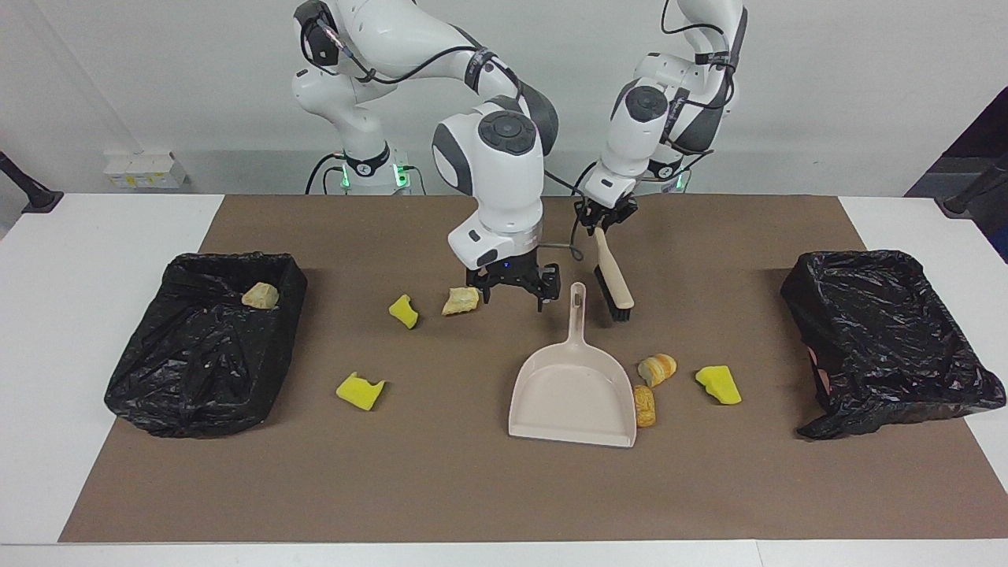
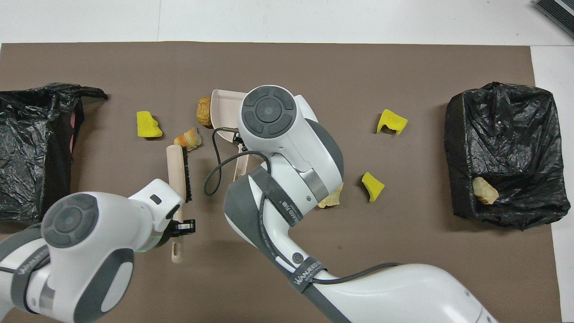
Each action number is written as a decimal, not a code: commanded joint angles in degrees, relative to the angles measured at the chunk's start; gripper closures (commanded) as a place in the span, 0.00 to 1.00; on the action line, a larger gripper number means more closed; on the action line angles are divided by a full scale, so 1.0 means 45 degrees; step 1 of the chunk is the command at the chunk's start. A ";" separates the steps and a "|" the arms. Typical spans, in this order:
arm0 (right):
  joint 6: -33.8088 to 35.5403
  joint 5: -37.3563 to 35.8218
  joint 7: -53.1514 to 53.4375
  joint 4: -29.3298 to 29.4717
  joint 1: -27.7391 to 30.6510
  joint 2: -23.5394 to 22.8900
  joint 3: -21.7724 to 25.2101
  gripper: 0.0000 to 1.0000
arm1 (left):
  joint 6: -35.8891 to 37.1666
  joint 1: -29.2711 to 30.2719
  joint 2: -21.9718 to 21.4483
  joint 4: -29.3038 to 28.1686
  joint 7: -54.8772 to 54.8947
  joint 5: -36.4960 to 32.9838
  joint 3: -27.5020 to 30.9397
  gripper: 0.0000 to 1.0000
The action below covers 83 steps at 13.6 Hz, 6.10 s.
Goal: Sweep and dump trash in bin
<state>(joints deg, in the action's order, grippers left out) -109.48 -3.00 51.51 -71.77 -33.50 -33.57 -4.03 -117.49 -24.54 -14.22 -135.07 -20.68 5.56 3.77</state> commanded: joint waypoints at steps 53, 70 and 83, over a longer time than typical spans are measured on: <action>-0.2116 -0.1443 -1.6009 -0.1356 0.1173 -0.0625 -0.0042 1.00 | 0.0895 0.4515 0.6227 0.5719 0.6373 0.0795 -0.0311 1.00; -0.1491 -0.0525 -2.3927 -0.1786 0.2073 -0.0450 -0.0139 1.00 | 0.0661 0.3130 0.5778 0.4879 0.5302 0.1303 -0.0311 1.00; -0.1472 -0.0525 -2.3946 -0.1786 0.2092 -0.0450 -0.0140 1.00 | -0.0161 0.2640 0.5445 0.4214 0.4909 0.1752 -0.0291 1.00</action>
<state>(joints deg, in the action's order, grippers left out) -117.11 -6.72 -53.54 -76.98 -24.76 -37.27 -3.98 -117.38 -11.73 11.87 -114.44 1.95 12.70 1.69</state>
